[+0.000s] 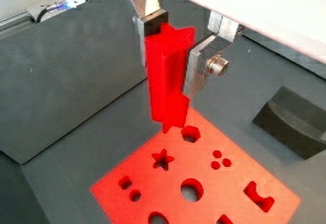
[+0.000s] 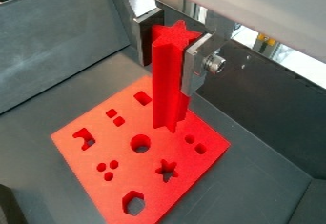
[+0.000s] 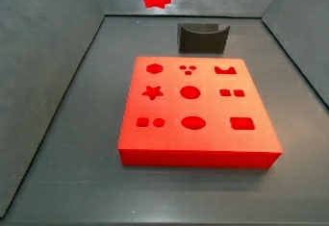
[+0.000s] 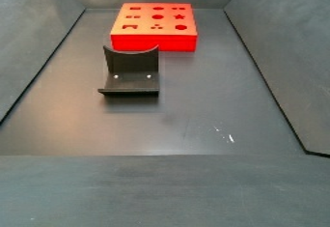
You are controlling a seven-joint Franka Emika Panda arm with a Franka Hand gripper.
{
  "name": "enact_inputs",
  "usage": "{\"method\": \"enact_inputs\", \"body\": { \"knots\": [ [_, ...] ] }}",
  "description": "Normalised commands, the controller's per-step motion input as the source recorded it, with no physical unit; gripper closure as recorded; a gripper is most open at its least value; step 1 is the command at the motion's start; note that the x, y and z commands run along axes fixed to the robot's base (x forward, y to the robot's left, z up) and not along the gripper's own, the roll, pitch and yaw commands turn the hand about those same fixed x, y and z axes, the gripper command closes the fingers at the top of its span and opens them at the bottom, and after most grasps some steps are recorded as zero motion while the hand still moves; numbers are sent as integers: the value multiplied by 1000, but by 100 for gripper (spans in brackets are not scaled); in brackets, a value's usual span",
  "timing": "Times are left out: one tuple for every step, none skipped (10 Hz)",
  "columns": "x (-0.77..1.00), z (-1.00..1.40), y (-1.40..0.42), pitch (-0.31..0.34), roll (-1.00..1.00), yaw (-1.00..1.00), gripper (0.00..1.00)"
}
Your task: Insert the star object.
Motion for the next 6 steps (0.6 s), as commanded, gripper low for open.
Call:
{"method": "enact_inputs", "body": {
  "knots": [
    [0, -151, 0, -66, -36, 0, 100],
    [174, -691, 0, -276, -63, -40, 100],
    [397, -617, -209, -280, 0, -420, 100],
    [231, -763, -220, -173, 96, -749, 100],
    [66, -714, -111, -187, 59, -920, 100],
    [77, -674, -69, -171, 91, -937, 100]
  ]
}}
